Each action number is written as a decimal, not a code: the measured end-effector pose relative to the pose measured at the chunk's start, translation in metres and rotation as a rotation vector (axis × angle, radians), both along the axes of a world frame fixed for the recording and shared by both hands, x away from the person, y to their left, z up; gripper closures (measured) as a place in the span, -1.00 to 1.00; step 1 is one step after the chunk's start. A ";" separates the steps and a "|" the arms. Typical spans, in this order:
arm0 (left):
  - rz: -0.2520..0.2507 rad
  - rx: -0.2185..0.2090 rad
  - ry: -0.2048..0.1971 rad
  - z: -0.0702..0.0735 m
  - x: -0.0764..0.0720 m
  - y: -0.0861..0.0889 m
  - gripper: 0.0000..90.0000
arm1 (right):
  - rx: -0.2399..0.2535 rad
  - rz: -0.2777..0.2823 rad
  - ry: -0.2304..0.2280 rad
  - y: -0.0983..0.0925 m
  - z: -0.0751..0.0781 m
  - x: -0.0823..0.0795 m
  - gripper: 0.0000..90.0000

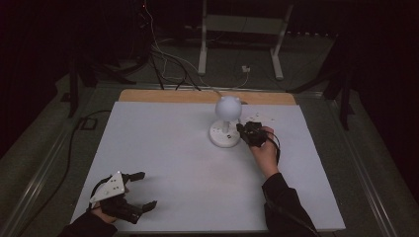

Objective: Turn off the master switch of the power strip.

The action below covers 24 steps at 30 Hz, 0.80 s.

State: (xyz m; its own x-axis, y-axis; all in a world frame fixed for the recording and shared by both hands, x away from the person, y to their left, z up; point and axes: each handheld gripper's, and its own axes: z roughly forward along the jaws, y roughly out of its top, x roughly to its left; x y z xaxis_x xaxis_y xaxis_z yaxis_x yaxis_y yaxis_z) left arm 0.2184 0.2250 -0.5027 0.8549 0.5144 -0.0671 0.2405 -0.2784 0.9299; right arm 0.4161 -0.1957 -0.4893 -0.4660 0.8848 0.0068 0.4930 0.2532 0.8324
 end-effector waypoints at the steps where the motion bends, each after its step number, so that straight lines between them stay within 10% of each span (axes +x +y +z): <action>1: 0.000 0.000 0.000 0.000 0.000 0.000 -0.99 | 0.008 0.009 0.002 0.000 0.001 -0.001 0.84; 24: -0.002 -0.001 -0.001 0.000 0.000 -0.001 -0.99 | 0.143 0.145 0.051 -0.018 0.013 -0.025 -0.69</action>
